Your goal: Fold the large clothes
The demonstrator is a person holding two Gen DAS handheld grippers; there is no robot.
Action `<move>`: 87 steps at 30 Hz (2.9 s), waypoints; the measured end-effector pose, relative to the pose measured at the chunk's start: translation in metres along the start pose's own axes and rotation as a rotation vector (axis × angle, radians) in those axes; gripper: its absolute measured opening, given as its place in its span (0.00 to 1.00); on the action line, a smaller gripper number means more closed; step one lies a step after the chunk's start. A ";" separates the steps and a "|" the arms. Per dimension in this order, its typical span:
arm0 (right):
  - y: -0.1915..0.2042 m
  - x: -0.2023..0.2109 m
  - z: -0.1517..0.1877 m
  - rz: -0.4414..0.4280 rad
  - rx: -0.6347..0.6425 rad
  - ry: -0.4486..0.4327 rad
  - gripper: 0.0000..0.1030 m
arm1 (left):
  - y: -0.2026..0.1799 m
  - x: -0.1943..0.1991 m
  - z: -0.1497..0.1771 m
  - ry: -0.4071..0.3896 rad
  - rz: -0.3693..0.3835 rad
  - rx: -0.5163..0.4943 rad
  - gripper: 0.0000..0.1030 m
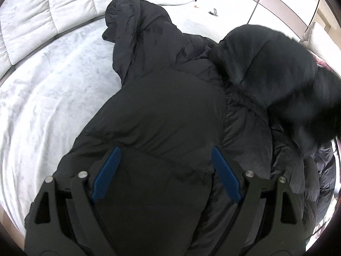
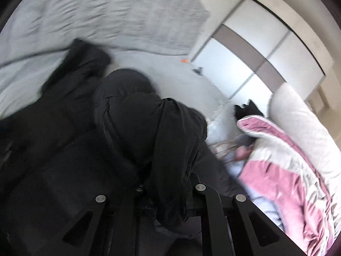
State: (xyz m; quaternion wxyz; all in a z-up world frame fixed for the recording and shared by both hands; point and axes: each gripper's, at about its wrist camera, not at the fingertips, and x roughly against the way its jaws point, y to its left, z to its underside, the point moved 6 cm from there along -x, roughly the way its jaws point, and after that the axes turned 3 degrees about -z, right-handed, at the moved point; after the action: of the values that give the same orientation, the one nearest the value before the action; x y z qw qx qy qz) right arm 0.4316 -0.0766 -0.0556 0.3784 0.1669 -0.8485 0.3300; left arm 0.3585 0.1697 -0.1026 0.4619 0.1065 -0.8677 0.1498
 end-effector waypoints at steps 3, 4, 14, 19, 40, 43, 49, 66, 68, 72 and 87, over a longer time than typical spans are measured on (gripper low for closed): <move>0.040 -0.028 0.039 -0.030 0.067 0.097 0.13 | -0.003 0.000 0.001 0.000 0.000 -0.007 0.85; 0.051 -0.035 0.048 -0.030 0.070 0.130 0.13 | -0.005 0.000 0.001 -0.002 -0.001 -0.010 0.85; -0.007 -0.017 0.065 -0.165 -0.241 0.123 0.38 | -0.020 0.006 0.003 -0.033 0.040 -0.068 0.85; -0.123 0.049 0.159 -0.269 -0.840 0.044 0.77 | -0.021 0.007 0.003 -0.036 0.056 -0.070 0.85; -0.156 0.087 0.472 0.015 -1.442 0.217 0.31 | -0.039 0.004 0.019 -0.007 0.072 -0.110 0.85; -0.164 0.097 0.472 -0.011 -1.504 0.130 0.04 | -0.037 0.003 0.020 -0.002 0.072 -0.108 0.85; -0.191 0.182 0.433 0.188 -1.336 -0.090 0.03 | -0.029 0.003 0.019 0.004 0.083 -0.081 0.85; -0.147 0.129 0.531 0.097 -1.657 0.180 0.71 | -0.038 -0.003 0.024 0.025 0.070 -0.118 0.85; -0.150 0.127 0.526 0.072 -1.636 0.159 0.68 | -0.037 -0.002 0.024 0.026 0.075 -0.112 0.85; -0.152 0.140 0.507 0.083 -1.569 0.046 0.07 | -0.033 -0.002 0.022 0.029 0.082 -0.095 0.85; -0.282 0.264 0.236 0.115 -1.148 -0.330 0.05 | -0.028 -0.006 0.017 0.038 0.097 -0.057 0.85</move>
State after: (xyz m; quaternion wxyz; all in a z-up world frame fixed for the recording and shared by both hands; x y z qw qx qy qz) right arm 0.2822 -0.4525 0.1482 0.2529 -0.0616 -0.9464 -0.1914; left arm 0.3575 0.1371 -0.1122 0.4734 0.0481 -0.8667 0.1494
